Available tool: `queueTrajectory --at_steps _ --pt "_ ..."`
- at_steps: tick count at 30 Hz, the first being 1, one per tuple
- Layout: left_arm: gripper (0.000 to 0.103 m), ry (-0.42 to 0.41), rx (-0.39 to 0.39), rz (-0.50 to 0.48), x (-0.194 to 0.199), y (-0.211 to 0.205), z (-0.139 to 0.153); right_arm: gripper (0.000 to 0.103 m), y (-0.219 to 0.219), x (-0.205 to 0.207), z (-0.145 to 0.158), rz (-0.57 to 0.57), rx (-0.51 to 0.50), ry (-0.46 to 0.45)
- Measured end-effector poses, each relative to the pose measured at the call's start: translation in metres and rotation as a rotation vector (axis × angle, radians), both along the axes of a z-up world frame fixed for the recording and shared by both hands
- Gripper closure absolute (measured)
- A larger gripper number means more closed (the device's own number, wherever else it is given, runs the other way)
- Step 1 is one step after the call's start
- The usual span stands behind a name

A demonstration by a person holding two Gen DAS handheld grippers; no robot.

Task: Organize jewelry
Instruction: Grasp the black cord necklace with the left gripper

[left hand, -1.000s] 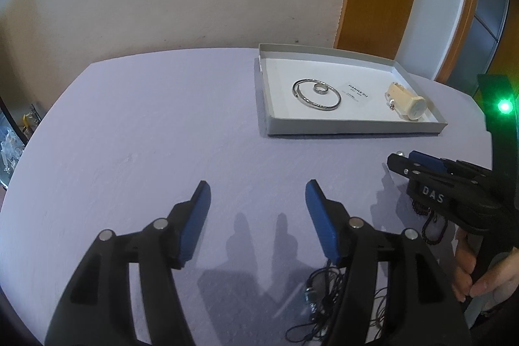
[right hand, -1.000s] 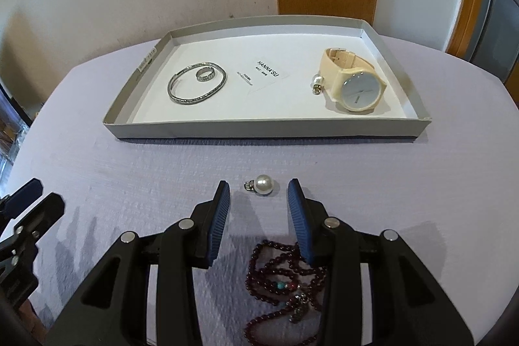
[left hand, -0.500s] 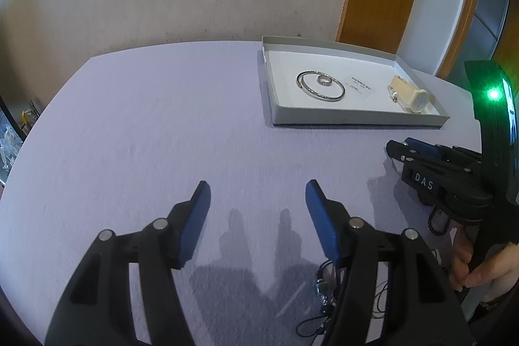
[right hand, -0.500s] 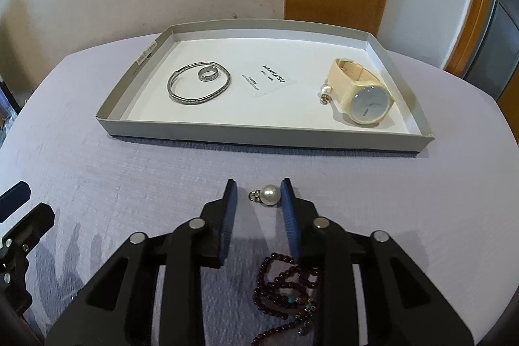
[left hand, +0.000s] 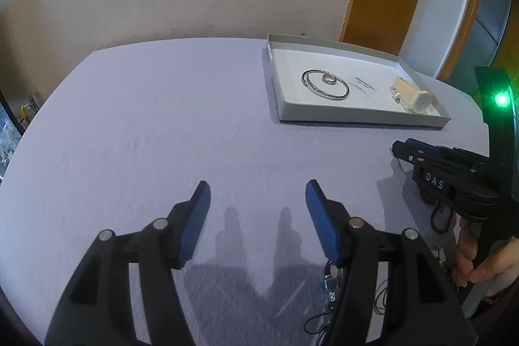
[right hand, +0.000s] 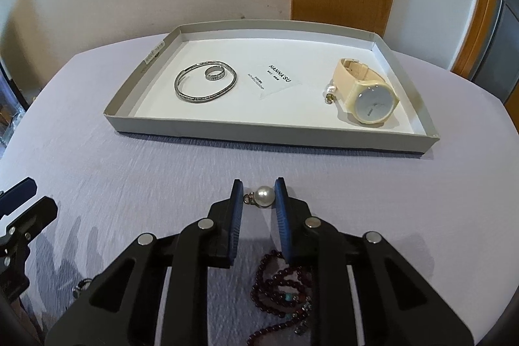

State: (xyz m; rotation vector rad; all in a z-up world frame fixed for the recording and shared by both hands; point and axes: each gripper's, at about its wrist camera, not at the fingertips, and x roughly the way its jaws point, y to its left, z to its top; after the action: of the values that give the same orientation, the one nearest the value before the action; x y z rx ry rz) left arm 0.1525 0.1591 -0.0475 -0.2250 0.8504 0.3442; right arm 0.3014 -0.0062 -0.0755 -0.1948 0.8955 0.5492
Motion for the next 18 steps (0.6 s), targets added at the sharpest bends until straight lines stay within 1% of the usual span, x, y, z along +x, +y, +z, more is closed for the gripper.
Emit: queueTrajectory --at_steps 9,18 --pt "0.042 -0.009 -0.027 -0.037 -0.004 -0.003 -0.001 0.082 -0.017 -0.001 0.004 -0.006 0.023 0.012" --pt "0.042 -0.001 -0.031 -0.081 -0.017 -0.020 -0.003 0.082 -0.038 -0.003 0.015 -0.040 0.043 -0.012"
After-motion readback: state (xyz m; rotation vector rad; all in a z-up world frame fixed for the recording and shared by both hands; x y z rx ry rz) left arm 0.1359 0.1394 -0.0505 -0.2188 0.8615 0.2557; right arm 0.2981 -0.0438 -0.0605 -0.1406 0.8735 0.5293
